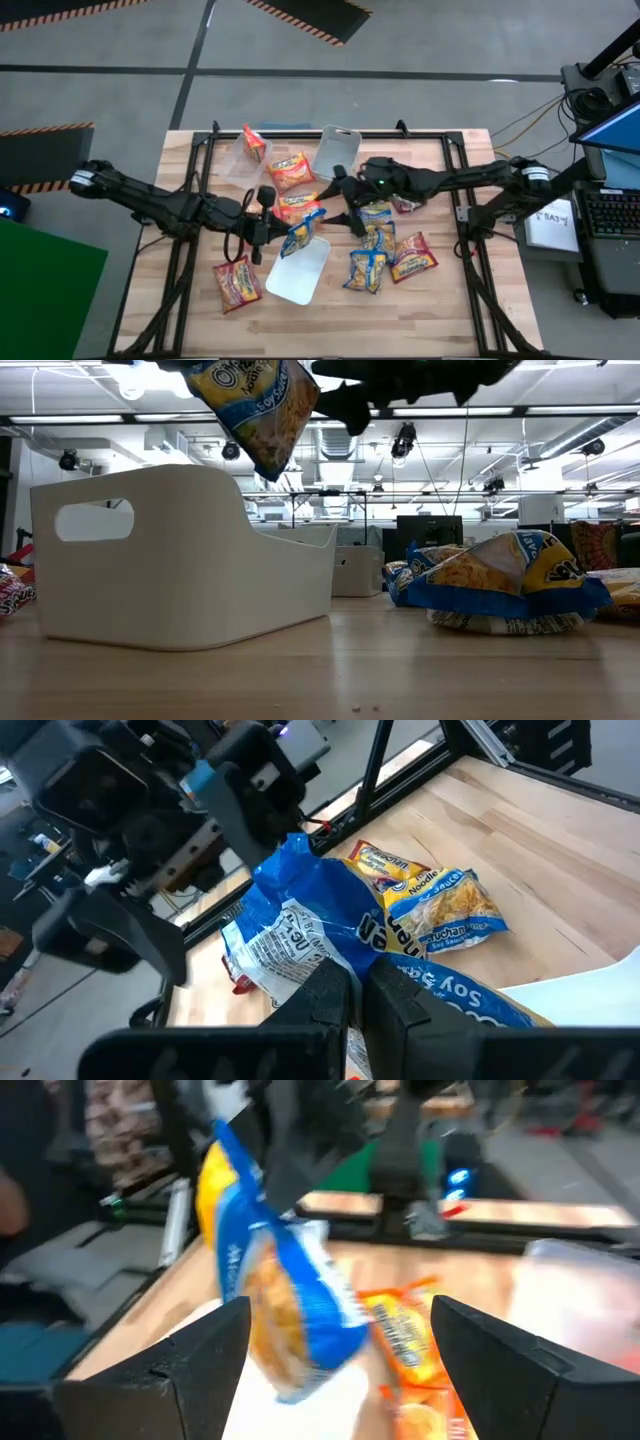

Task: Sort Maruchan noodles
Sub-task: Put the blue noodle pack into the white bin

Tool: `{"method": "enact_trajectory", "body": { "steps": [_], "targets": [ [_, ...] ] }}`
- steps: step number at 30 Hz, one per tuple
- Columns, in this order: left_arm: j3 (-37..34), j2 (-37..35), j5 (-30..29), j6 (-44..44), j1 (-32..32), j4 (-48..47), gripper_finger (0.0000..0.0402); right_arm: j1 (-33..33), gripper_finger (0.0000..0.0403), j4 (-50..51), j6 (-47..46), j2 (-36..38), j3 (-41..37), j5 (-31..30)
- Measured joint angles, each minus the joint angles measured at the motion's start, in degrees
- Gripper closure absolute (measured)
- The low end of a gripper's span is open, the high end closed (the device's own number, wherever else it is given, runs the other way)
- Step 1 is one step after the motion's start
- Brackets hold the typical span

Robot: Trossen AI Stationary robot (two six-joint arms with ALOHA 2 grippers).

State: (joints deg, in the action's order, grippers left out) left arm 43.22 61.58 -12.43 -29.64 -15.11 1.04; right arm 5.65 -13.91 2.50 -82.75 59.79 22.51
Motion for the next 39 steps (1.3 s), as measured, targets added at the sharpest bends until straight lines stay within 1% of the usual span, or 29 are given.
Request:
{"method": "enact_trajectory", "body": {
  "steps": [4, 9, 12, 15, 19, 23, 26, 29, 32, 35, 37, 39],
  "targets": [
    [0.0, 0.0, 0.0, -0.1, 0.0, 0.2, 0.0401, 0.0, 0.0113, 4.1, 1.1, -4.0, 5.7, 5.2],
    [0.0, 0.0, 0.0, -0.1, 0.0, 0.6, 0.0401, 0.0, 0.0126, 7.2, 2.7, -8.7, 11.4, 9.6],
    [0.0, 0.0, -0.1, -0.1, 0.1, 0.7, 0.0401, 0.0, 0.0144, 8.3, 2.7, -10.7, 13.5, 11.5],
    [0.0, 0.0, -0.3, -0.1, 0.1, 0.7, 0.0401, 0.0, 0.0177, 10.7, 3.1, -11.8, 15.1, 12.2],
    [0.0, 0.0, -0.8, -0.1, 0.1, 0.6, 0.0401, 0.0, 0.0240, 12.2, 2.8, -12.1, 16.0, 12.3],
    [0.0, -0.1, -5.8, 0.2, 0.1, 0.5, 0.0395, 0.0, 0.0307, 12.9, 1.6, -11.7, 16.0, 12.1],
    [0.1, -1.1, -7.2, 0.1, 0.2, -0.5, 0.0371, 0.0, 0.0346, 13.8, 1.6, -11.3, 16.0, 12.0],
    [0.1, -3.0, -8.6, -0.1, 0.1, -2.1, 0.0336, 0.0, 0.0368, 13.8, -0.5, -11.2, 16.0, 12.0],
    [0.2, -6.4, -11.6, -0.2, 0.2, -4.9, 0.0294, 0.0, 0.0374, 13.6, -4.8, -11.1, 16.0, 11.8],
    [0.2, -9.9, -15.9, -0.2, 0.2, -8.9, 0.0255, -0.2, 0.0374, 13.9, -10.1, -11.1, 15.9, 11.0],
    [0.2, -12.4, -18.1, 0.0, 0.2, -11.7, 0.0235, -0.8, 0.0372, 14.1, -13.4, -11.1, 15.9, 9.1],
    [0.2, -14.6, -18.6, 0.3, 0.2, -14.7, 0.0220, -1.4, 0.0371, 14.6, -16.4, -11.1, 15.9, 8.3]
  ]
}}
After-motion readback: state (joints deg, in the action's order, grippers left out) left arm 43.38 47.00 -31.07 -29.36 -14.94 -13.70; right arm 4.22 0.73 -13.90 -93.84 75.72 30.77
